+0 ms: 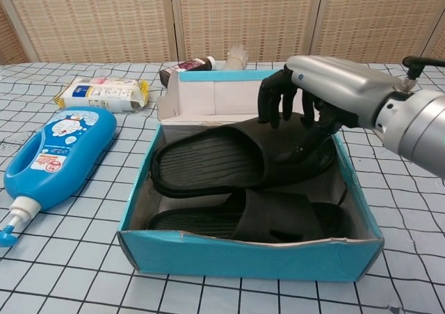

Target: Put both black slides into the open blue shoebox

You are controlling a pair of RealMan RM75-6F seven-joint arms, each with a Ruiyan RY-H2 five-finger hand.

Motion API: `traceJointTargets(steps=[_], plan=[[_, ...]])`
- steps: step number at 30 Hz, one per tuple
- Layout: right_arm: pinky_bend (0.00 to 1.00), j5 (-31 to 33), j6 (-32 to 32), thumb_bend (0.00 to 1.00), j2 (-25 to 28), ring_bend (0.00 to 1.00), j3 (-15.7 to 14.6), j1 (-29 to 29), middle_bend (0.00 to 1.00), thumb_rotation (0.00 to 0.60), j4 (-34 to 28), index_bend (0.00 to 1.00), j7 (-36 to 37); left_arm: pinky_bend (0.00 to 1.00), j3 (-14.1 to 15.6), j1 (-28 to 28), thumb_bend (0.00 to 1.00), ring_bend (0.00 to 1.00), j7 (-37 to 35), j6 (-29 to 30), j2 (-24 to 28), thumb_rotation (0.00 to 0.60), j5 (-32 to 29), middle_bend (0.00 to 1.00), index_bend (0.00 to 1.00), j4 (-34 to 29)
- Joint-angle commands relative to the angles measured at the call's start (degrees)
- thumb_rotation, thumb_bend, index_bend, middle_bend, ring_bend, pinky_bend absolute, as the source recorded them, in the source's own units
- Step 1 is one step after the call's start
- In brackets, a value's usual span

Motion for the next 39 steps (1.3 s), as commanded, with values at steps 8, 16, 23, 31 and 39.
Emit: traceJointTargets(steps=[8,16,23,31,39], plan=[[0.64,2.5,0.0,0.15,-1.9,0.51,-0.7,0.3,0.57,0.6,4.2,0.62,-1.5,0.38,0.1,-0.1,0.47,0.24,0.3,-0.4,0.0,0.6,-0.2,0.18,0.31,-0.1],[0.64,3.1,-1.0,0.15,-2.9,0.51,-1.9,0.5,0.57,0.6,6.3,0.62,-1.2,0.38,0.1,-0.1,0.47,0.24,0.1,-0.3,0.1,0.6,-0.1,0.18,0.31,-0.2],[0.64,3.0,-2.0,0.15,-3.3,0.51,-3.3,0.3,0.57,0.6,7.8,0.62,-0.2,0.38,0.1,-0.1,0.47,0.24,0.0,-0.3,0.2,0.6,-0.1,0.18,0.31,-0.2],[0.64,3.9,-4.0,0.15,-3.3,0.51,-4.8,0.4,0.57,0.6,9.0,0.62,0.5,0.38,0.1,-0.1,0.47,0.24,-0.2,-0.4,0.3,0.6,-0.3,0.18,0.31,-0.3],[0.64,3.1,-3.5,0.15,-2.4,0.51,-4.7,0.2,0.57,0.6,8.3,0.62,1.8,0.38,0.2,-0.1,0.47,0.24,-0.2,-0.5,0.3,0.6,-0.2,0.19,0.31,-0.3]])
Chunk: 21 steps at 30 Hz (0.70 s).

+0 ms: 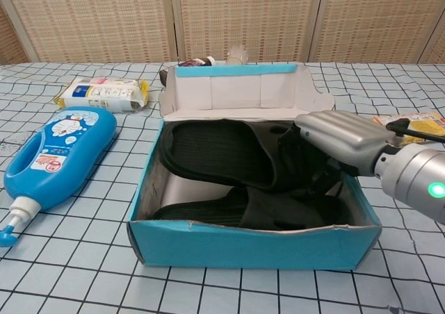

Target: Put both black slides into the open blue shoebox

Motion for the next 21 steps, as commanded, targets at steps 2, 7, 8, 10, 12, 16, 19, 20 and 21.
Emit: traceJointTargets(steps=[2,7,8,10,12,16,19,20,21], plan=[[0.64,-1.2,1.0,0.15,1.0,0.51,0.4,-0.3,0.57,0.6,-1.3,0.62,1.3,0.38,0.0,0.0,0.47,0.24,0.1,-0.1,0.0,0.6,0.0,0.18,0.31,0.0],[0.64,-4.4,3.1,0.15,3.7,0.5,1.0,-1.0,0.57,0.6,-5.0,0.59,4.5,0.38,0.0,-0.1,0.47,0.24,0.4,-0.3,-0.1,0.6,-0.2,0.19,0.31,0.0],[0.64,-5.1,3.4,0.15,4.4,0.49,1.1,-1.2,0.57,0.6,-5.9,0.58,5.4,0.38,0.0,-0.1,0.47,0.24,0.5,-0.3,-0.1,0.6,-0.2,0.19,0.31,0.0],[0.64,-7.4,4.8,0.15,6.1,0.46,1.3,-1.8,0.57,0.6,-7.9,0.56,7.7,0.38,0.0,-0.1,0.47,0.24,0.5,-0.4,-0.2,0.6,-0.2,0.19,0.31,0.0],[0.64,-9.7,6.3,0.15,7.9,0.45,1.3,-2.5,0.57,0.6,-9.8,0.55,9.8,0.38,0.0,-0.1,0.47,0.24,0.5,-0.6,-0.2,0.6,-0.3,0.2,0.31,0.1],[0.63,-13.1,8.3,0.15,11.3,0.43,0.7,-3.8,0.57,0.6,-12.4,0.53,12.3,0.38,0.0,-0.2,0.47,0.24,0.7,-0.9,-0.3,0.6,-0.5,0.2,0.31,0.1],[0.63,-15.4,10.2,0.15,13.3,0.43,0.0,-5.1,0.57,0.6,-13.2,0.53,13.8,0.38,0.1,-0.2,0.47,0.24,0.9,-0.8,-0.3,0.6,-0.5,0.2,0.31,0.1],[0.63,-16.5,11.2,0.15,13.8,0.43,-0.3,-5.7,0.57,0.6,-12.9,0.53,14.1,0.38,0.1,-0.1,0.47,0.24,0.9,-0.7,-0.3,0.6,-0.5,0.2,0.31,0.0],[0.63,-17.3,11.9,0.15,14.1,0.43,-0.6,-6.1,0.57,0.6,-12.4,0.53,14.2,0.38,0.0,-0.1,0.47,0.24,1.0,-0.7,-0.3,0.6,-0.5,0.2,0.31,0.0]])
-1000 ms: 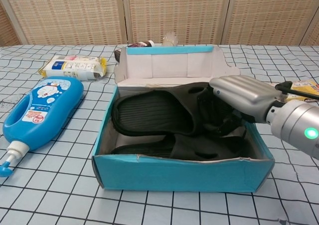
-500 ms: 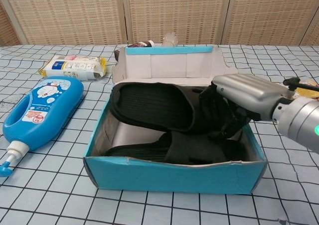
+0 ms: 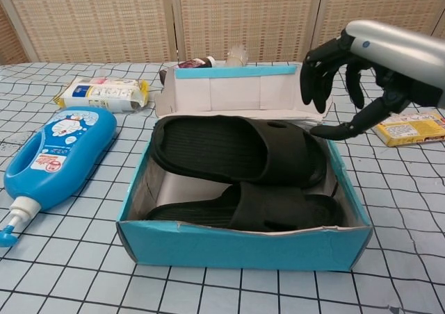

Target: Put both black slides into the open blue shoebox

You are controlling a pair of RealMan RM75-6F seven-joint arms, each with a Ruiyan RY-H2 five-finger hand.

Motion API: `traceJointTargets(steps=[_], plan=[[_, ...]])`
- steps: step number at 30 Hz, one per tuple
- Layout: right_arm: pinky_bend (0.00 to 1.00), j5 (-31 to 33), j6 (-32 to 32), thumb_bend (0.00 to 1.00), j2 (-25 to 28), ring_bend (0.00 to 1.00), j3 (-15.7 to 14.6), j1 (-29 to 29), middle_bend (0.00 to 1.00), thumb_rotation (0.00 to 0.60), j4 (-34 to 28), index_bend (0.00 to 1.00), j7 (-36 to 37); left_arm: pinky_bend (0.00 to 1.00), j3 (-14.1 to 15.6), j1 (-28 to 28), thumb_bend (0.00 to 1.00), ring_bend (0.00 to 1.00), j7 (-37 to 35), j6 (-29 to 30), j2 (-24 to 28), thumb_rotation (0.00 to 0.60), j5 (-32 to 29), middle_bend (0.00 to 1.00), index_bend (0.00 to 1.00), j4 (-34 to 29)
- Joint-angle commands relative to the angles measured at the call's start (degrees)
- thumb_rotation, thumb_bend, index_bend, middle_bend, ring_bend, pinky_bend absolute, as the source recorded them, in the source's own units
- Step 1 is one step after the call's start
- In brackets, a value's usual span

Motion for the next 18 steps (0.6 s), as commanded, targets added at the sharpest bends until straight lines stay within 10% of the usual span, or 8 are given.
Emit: traceJointTargets(steps=[1,10,18], plan=[[0.63,-3.0,2.7,0.15,1.5,0.43,-1.3,-1.9,0.57,0.6,0.8,0.53,1.0,0.38,0.0,0.1,0.47,0.24,0.2,0.1,0.0,0.6,0.0,0.2,0.31,0.0],[0.53,-9.6,15.7,0.15,6.6,0.36,-8.9,-13.4,0.54,0.6,10.4,0.51,-3.3,0.38,-0.2,0.5,0.47,0.24,-0.4,2.0,0.2,0.6,0.8,0.2,0.31,-0.3],[0.23,-3.3,20.1,0.08,7.2,0.09,-8.6,-21.1,0.23,0.6,19.3,0.25,1.9,0.38,-0.2,1.2,0.47,0.24,0.7,4.8,0.0,0.6,2.9,0.2,0.31,-0.3]])
